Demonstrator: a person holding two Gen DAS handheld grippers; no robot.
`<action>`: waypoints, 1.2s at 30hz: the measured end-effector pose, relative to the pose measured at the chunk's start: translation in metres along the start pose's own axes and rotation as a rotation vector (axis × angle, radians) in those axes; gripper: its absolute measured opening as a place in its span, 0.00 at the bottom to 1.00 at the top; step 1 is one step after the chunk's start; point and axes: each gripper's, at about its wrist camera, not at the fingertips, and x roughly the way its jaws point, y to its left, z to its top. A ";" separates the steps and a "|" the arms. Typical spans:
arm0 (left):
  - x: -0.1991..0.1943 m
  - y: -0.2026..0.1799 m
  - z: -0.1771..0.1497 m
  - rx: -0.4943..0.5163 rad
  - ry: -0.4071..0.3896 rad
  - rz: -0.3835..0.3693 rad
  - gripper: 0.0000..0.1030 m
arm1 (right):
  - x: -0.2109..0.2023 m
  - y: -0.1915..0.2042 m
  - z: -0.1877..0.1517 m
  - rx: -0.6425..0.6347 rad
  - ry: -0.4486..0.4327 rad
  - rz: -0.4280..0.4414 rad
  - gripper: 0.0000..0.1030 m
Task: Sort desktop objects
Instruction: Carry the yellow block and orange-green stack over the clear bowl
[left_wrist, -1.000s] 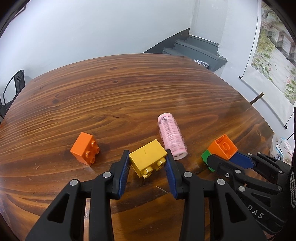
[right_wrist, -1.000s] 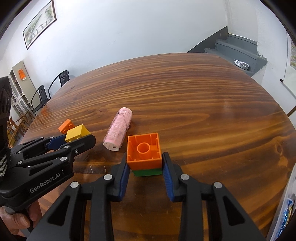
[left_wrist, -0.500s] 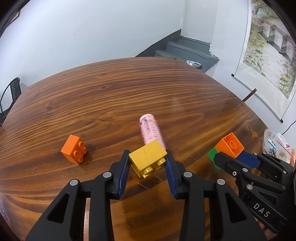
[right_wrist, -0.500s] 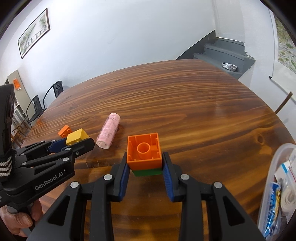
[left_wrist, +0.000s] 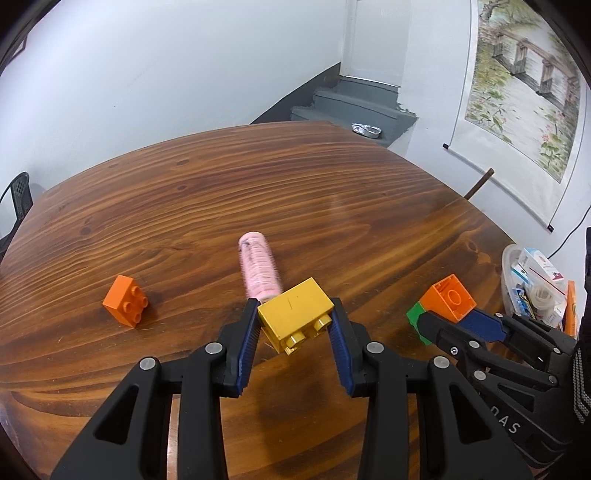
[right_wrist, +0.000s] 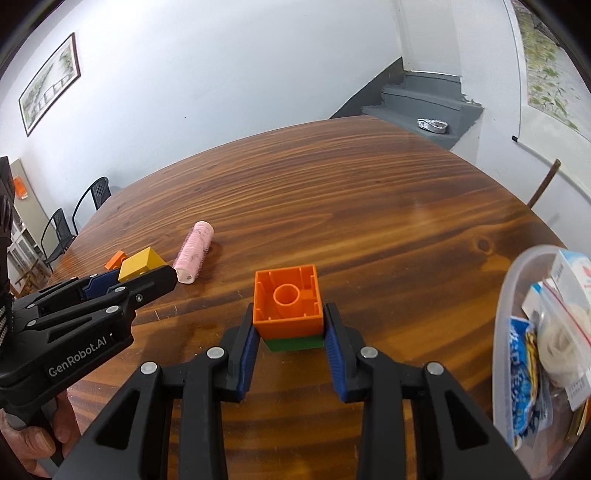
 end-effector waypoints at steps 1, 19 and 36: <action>-0.001 -0.001 0.000 0.002 0.000 -0.003 0.39 | 0.000 -0.001 -0.001 0.002 -0.001 -0.002 0.36; -0.025 -0.034 -0.003 0.059 -0.045 -0.057 0.39 | -0.033 -0.017 -0.023 0.089 -0.052 -0.014 0.36; -0.042 -0.062 -0.014 0.111 -0.058 -0.106 0.39 | -0.077 -0.031 -0.048 0.154 -0.107 0.001 0.36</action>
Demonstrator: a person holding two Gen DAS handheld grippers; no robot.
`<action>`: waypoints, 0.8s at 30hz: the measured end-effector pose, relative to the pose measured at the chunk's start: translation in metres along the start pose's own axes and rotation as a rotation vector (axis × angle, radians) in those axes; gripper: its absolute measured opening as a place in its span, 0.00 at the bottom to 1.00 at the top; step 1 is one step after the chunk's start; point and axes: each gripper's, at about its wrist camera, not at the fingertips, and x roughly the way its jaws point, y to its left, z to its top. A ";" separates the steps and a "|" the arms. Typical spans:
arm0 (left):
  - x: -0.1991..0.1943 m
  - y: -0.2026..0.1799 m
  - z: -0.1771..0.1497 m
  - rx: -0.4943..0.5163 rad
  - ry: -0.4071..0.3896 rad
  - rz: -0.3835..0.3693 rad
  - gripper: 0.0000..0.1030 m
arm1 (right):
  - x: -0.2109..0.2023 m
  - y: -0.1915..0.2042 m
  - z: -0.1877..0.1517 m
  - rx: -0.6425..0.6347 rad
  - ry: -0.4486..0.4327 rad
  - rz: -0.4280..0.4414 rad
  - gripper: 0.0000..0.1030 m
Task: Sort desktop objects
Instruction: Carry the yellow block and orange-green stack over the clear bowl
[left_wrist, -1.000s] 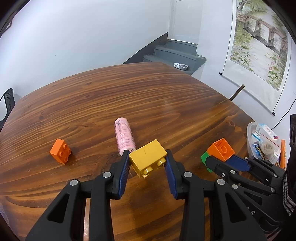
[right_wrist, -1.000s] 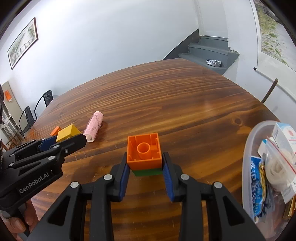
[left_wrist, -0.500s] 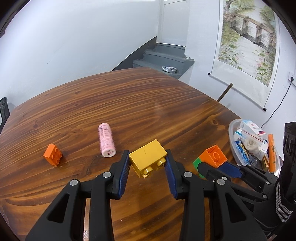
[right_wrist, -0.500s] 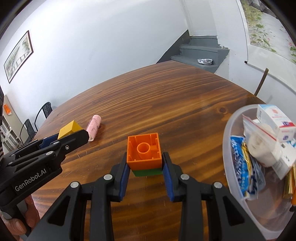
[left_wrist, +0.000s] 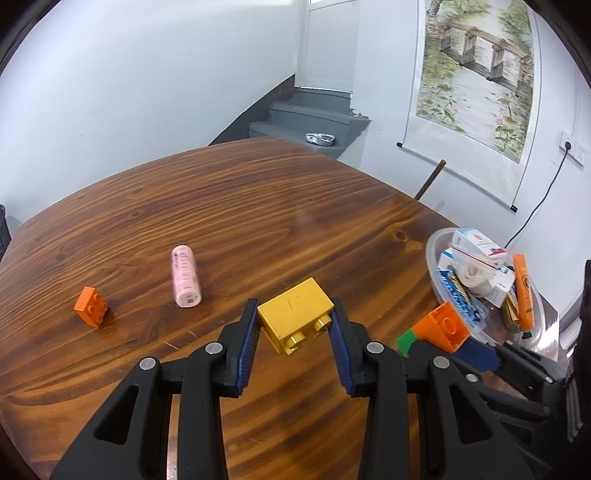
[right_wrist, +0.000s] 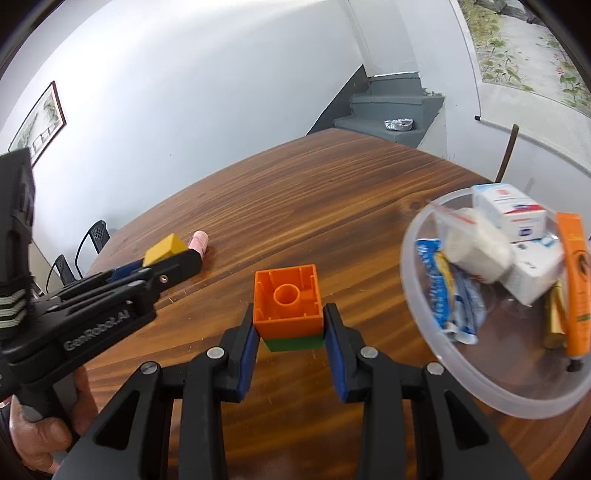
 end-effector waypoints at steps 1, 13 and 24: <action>-0.001 -0.002 -0.001 0.003 0.000 -0.003 0.39 | -0.005 -0.002 0.000 0.002 -0.007 -0.001 0.36; -0.009 -0.036 -0.007 0.028 0.005 -0.051 0.39 | -0.047 -0.041 -0.006 0.058 -0.066 -0.041 0.36; -0.006 -0.086 -0.004 0.050 0.016 -0.142 0.39 | -0.083 -0.085 -0.006 0.104 -0.129 -0.110 0.36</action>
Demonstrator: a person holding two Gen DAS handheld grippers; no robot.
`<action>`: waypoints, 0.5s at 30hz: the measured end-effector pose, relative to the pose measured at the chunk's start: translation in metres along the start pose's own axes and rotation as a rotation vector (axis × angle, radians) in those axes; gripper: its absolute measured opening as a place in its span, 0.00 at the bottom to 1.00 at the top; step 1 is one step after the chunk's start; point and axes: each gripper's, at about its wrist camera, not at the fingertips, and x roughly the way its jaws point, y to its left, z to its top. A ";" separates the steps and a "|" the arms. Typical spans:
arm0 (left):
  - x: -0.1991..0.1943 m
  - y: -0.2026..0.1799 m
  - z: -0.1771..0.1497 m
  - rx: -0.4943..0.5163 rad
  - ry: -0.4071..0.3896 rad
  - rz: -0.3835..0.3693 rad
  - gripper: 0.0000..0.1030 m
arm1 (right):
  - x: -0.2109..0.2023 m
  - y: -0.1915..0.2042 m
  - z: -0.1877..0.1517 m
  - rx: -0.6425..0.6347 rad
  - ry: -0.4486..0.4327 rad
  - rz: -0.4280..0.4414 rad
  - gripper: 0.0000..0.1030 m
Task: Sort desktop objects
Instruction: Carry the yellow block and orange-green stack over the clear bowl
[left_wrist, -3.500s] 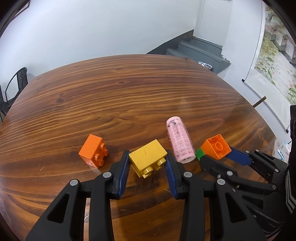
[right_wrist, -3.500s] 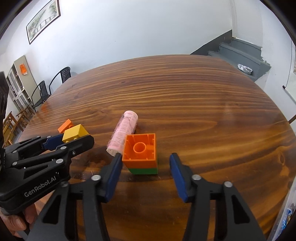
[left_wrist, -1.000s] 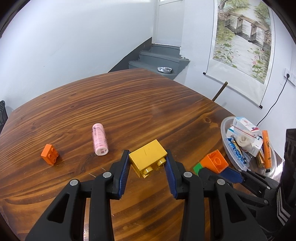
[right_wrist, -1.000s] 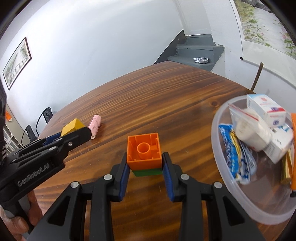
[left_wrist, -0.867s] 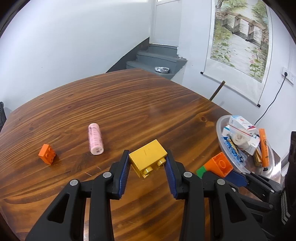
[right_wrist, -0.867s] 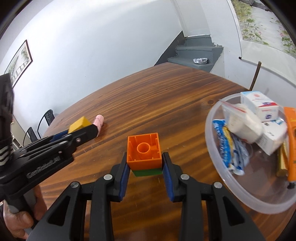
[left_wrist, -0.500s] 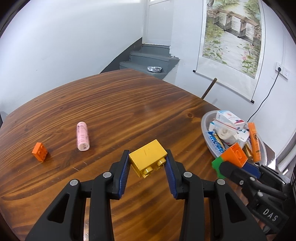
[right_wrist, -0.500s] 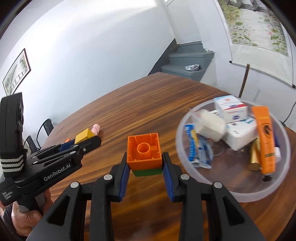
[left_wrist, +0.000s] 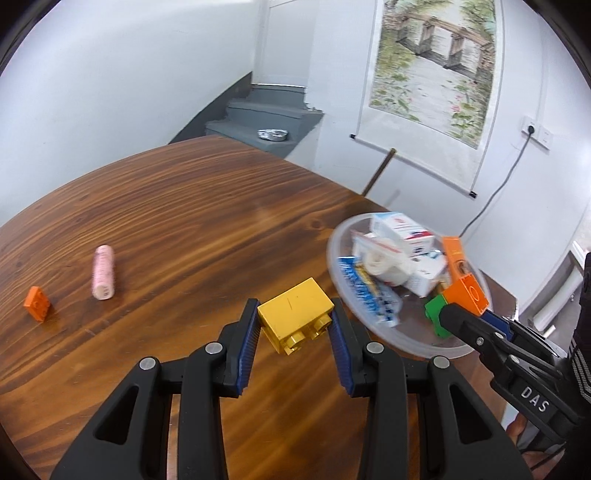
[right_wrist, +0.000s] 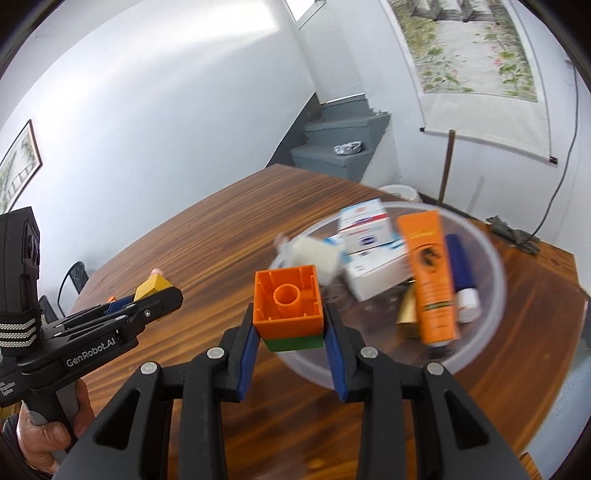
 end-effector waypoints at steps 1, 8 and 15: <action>0.001 -0.005 0.001 0.006 0.001 -0.008 0.39 | -0.002 -0.003 0.001 0.002 -0.005 -0.008 0.36; 0.010 -0.035 0.006 0.041 0.014 -0.069 0.39 | -0.004 -0.035 0.005 0.047 -0.017 -0.046 0.36; 0.029 -0.056 0.009 0.055 0.052 -0.108 0.39 | -0.005 -0.057 0.006 0.067 -0.013 -0.043 0.36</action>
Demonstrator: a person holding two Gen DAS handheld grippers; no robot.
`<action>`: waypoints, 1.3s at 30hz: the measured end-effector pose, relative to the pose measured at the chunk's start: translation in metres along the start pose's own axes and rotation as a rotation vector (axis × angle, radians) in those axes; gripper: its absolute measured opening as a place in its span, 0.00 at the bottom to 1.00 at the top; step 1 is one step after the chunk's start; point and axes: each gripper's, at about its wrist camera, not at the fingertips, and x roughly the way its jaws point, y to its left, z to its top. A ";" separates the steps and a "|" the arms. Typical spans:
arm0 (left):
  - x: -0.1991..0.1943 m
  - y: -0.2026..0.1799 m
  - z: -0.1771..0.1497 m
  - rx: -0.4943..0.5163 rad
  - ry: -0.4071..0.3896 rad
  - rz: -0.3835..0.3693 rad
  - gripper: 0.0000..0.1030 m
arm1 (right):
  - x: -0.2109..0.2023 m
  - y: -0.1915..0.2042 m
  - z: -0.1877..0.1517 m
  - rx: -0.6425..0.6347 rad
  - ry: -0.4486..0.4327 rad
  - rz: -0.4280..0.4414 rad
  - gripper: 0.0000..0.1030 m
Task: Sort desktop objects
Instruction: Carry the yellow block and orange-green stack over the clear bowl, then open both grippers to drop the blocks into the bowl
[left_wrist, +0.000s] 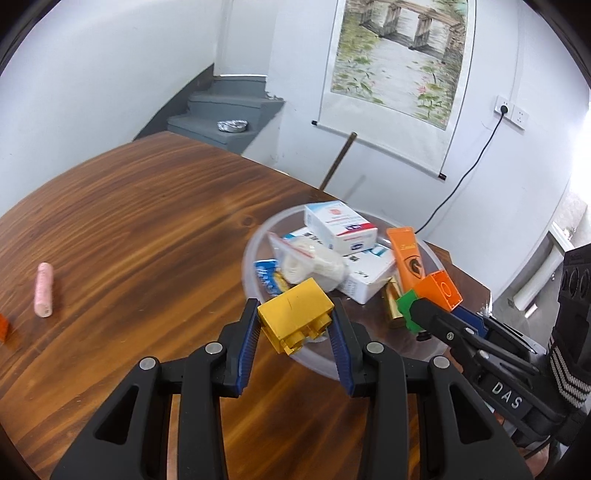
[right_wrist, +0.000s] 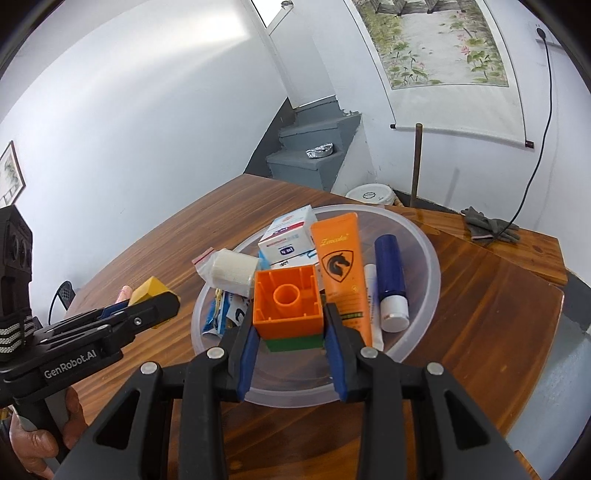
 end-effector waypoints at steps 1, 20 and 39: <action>0.003 -0.003 0.001 0.002 0.003 -0.007 0.39 | -0.002 0.000 -0.001 -0.003 -0.002 -0.002 0.36; 0.030 -0.016 0.006 -0.041 0.090 -0.105 0.60 | 0.005 -0.011 -0.005 -0.019 0.021 0.030 0.37; 0.014 0.009 0.004 -0.045 0.048 -0.004 0.60 | 0.002 0.000 0.000 -0.027 0.010 0.029 0.38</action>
